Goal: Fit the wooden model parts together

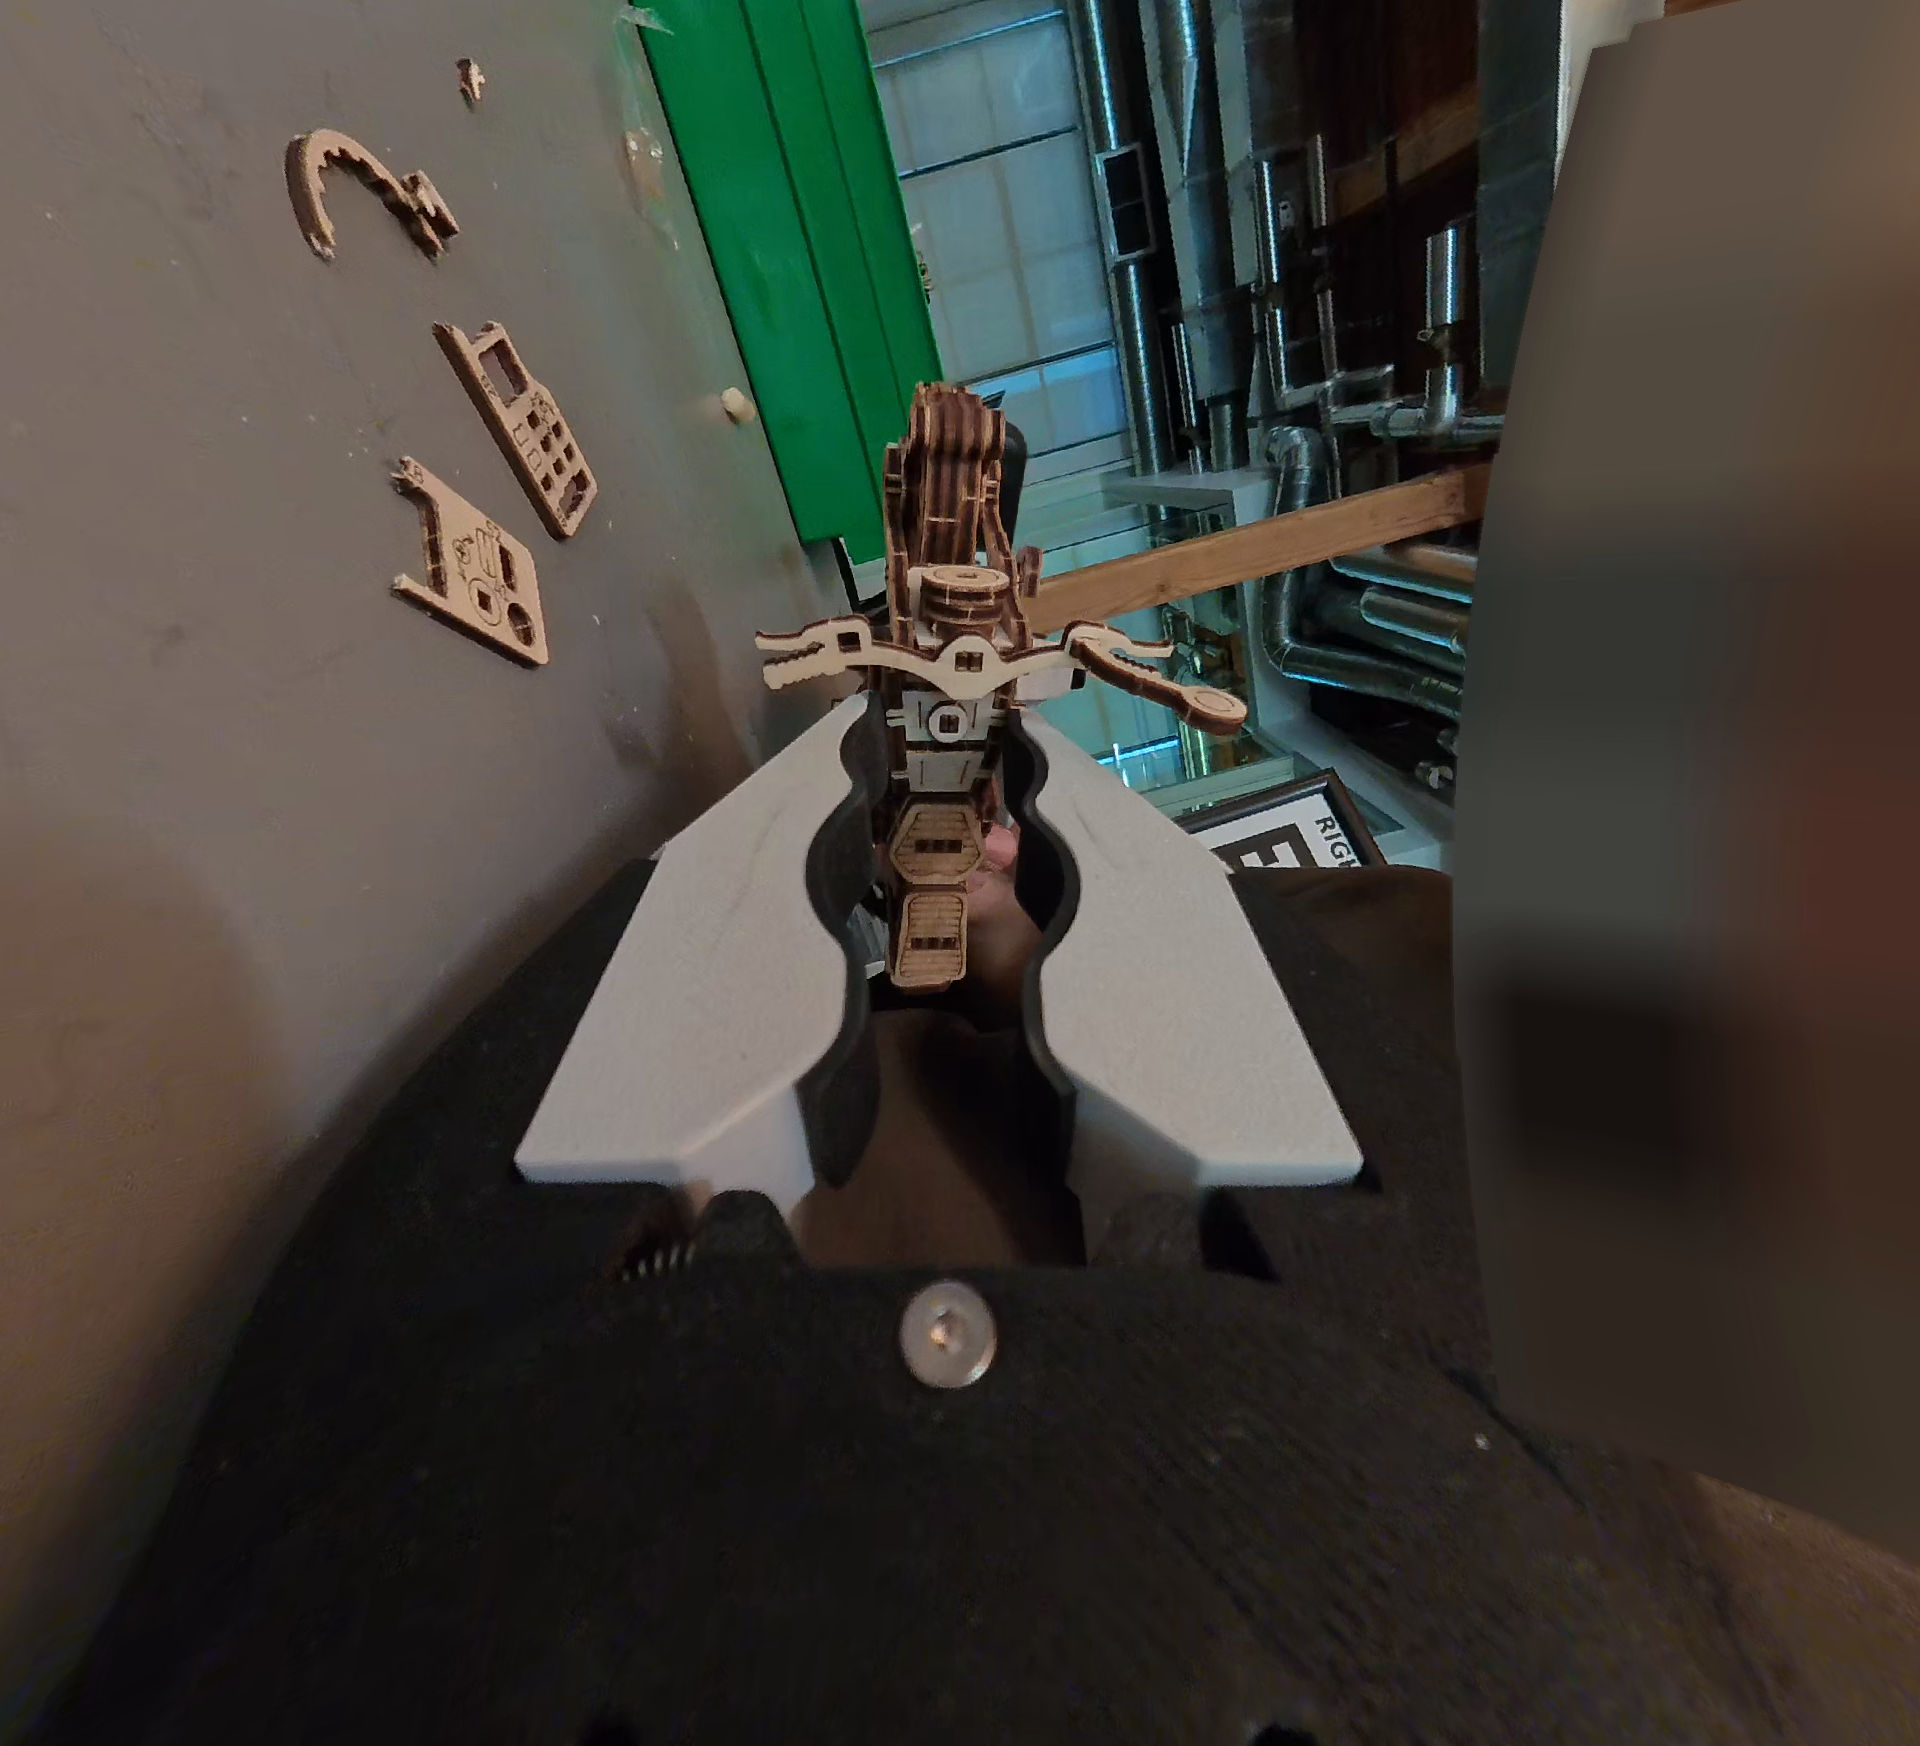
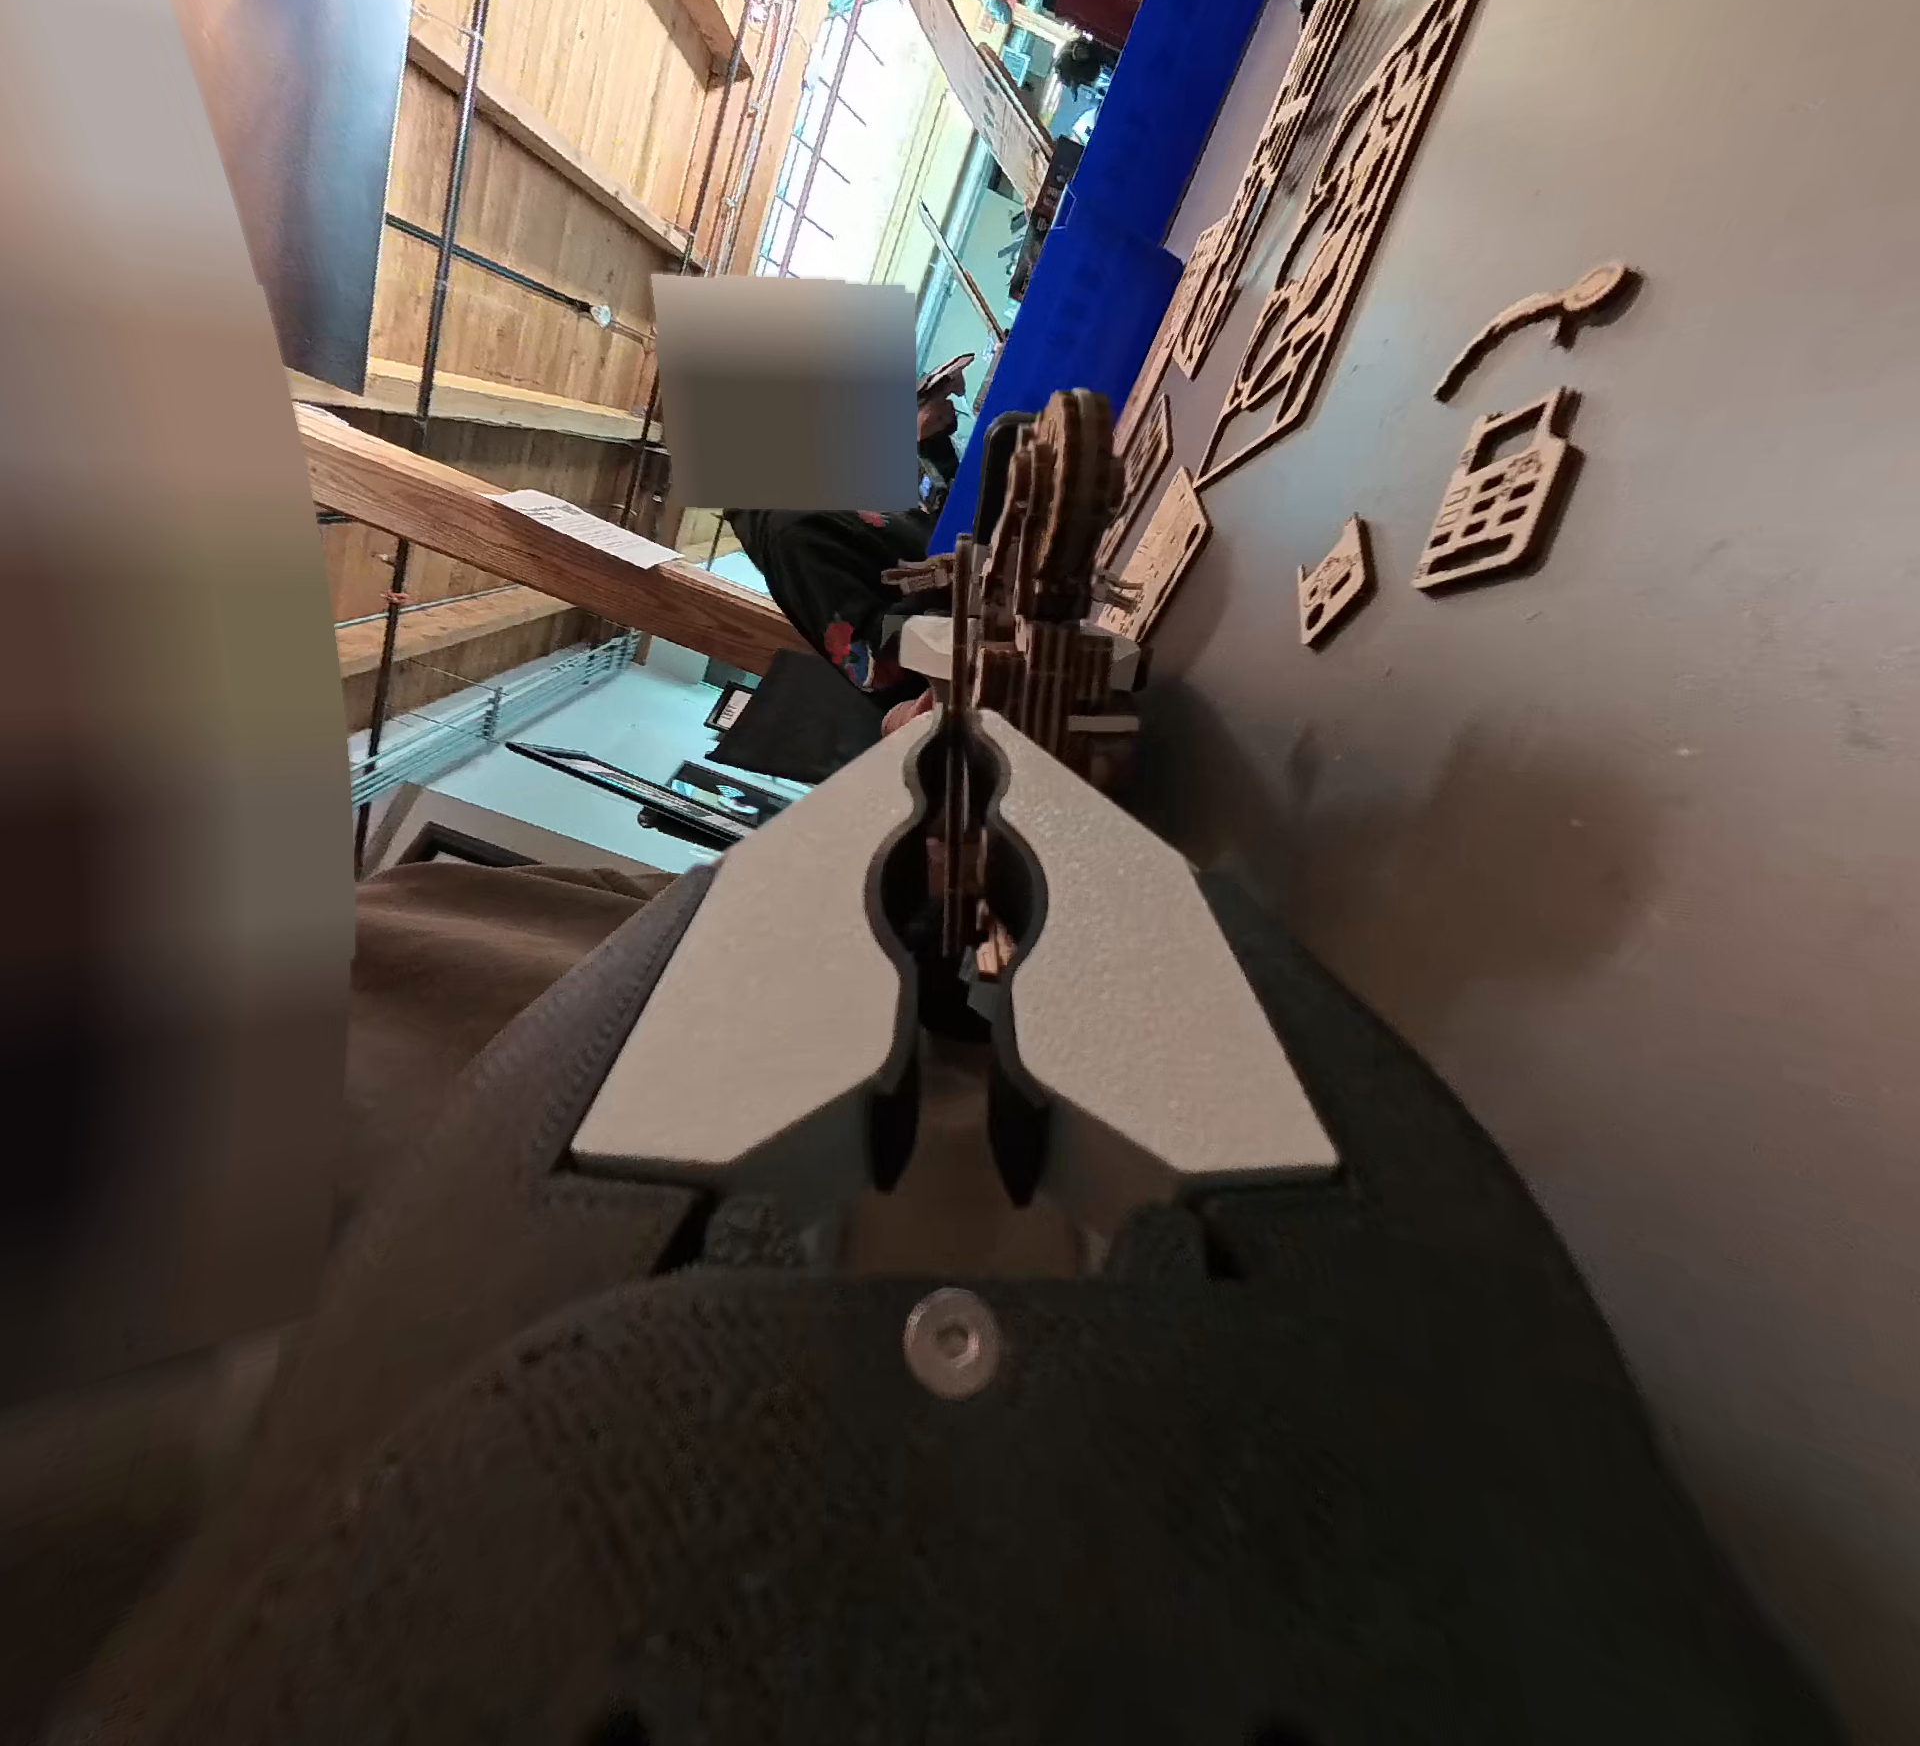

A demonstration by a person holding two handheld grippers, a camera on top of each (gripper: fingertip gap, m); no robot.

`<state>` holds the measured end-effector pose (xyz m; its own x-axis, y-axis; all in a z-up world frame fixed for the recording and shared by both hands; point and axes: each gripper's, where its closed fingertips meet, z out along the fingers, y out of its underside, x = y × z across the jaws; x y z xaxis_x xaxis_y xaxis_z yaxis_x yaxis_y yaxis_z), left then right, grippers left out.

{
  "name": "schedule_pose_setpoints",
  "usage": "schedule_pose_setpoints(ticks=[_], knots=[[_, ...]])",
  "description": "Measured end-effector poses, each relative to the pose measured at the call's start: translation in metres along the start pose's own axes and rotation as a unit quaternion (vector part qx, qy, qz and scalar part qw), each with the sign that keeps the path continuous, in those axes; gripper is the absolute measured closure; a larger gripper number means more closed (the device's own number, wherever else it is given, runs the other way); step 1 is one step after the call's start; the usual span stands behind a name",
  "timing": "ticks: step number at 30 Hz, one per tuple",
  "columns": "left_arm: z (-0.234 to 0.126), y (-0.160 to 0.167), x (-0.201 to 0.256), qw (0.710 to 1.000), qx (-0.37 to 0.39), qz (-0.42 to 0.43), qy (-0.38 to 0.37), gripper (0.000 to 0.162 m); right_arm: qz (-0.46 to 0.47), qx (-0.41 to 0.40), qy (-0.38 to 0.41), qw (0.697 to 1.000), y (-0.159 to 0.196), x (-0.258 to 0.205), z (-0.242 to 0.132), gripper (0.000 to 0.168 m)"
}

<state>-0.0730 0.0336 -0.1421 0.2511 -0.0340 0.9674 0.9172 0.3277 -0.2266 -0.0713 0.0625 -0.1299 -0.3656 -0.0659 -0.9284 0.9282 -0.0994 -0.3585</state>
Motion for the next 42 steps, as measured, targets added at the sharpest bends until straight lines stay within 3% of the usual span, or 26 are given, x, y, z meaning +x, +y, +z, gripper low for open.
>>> schedule_pose_setpoints(ticks=[42], knots=[[-0.002, -0.004, 0.001, 1.0, 0.014, -0.004, 0.006, 0.142, 0.057, -0.02, -0.011, 0.998, 0.011, 0.006, 0.004, 0.167]])
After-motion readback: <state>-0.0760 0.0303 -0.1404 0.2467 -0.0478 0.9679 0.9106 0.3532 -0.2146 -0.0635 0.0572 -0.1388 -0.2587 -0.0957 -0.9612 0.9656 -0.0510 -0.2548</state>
